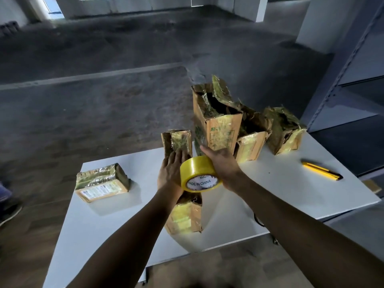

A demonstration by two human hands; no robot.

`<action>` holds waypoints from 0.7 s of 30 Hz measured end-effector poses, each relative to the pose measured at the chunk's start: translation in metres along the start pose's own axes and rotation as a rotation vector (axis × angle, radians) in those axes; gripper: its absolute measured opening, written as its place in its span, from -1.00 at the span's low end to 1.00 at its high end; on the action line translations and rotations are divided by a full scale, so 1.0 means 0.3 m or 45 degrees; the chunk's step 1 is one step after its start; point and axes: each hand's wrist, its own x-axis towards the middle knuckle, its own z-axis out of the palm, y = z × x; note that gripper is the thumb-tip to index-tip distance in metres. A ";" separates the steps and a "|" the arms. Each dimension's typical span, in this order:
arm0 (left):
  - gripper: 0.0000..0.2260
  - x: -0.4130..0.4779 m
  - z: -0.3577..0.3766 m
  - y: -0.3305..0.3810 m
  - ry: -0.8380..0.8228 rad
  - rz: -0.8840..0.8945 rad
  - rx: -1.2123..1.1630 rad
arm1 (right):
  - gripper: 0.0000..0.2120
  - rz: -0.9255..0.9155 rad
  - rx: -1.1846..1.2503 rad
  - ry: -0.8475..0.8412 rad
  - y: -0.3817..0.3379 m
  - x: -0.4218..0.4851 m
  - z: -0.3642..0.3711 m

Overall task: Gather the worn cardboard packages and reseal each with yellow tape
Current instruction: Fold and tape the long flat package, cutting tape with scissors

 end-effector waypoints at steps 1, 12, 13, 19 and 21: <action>-0.32 0.000 0.004 0.001 0.022 0.002 0.000 | -0.55 -0.029 -0.035 0.011 -0.012 -0.003 -0.016; -0.60 0.001 -0.024 0.037 0.072 -0.120 0.004 | -0.90 -0.239 -0.020 -0.081 -0.042 0.002 -0.119; -0.60 -0.004 -0.026 0.048 0.072 -0.176 -0.044 | -0.89 -0.237 -0.049 -0.082 -0.038 0.005 -0.121; -0.43 -0.019 0.006 0.105 0.039 -0.239 -0.020 | -0.77 -0.196 -0.093 -0.039 -0.014 0.012 -0.117; -0.45 -0.016 0.006 0.104 0.039 -0.240 0.002 | -0.68 -0.188 -0.071 -0.085 -0.012 0.009 -0.120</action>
